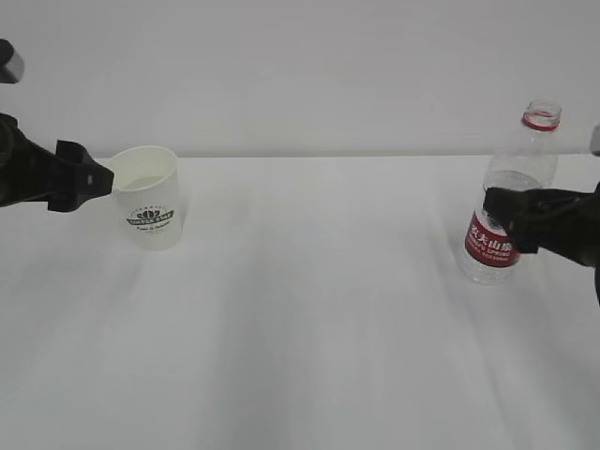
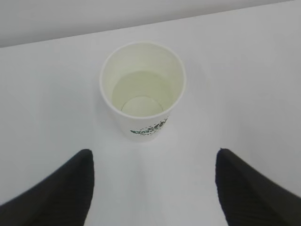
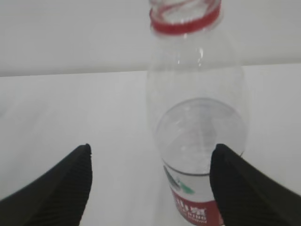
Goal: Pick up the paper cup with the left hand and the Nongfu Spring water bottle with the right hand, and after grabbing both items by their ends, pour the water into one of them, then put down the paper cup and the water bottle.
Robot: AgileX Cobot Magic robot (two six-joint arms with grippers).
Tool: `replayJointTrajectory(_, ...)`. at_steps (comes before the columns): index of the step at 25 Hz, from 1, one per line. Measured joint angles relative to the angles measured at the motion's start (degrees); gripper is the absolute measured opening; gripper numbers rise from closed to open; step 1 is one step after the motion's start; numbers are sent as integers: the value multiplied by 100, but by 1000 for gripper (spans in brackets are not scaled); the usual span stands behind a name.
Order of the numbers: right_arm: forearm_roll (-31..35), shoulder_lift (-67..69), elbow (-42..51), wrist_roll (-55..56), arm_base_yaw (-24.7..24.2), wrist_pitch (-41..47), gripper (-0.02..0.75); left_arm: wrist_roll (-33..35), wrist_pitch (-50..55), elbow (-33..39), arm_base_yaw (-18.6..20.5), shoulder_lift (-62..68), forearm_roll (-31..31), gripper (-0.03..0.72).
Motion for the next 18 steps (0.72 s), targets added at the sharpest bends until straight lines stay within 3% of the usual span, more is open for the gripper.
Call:
replayJointTrajectory(7, -32, -695, -627, 10, 0, 1202, 589, 0, 160, 0, 0, -480, 0, 585)
replayJointTrajectory(18, -65, -1865, -970, 10, 0, 2619, 588, 0, 1519, -323, 0, -1077, -9, 580)
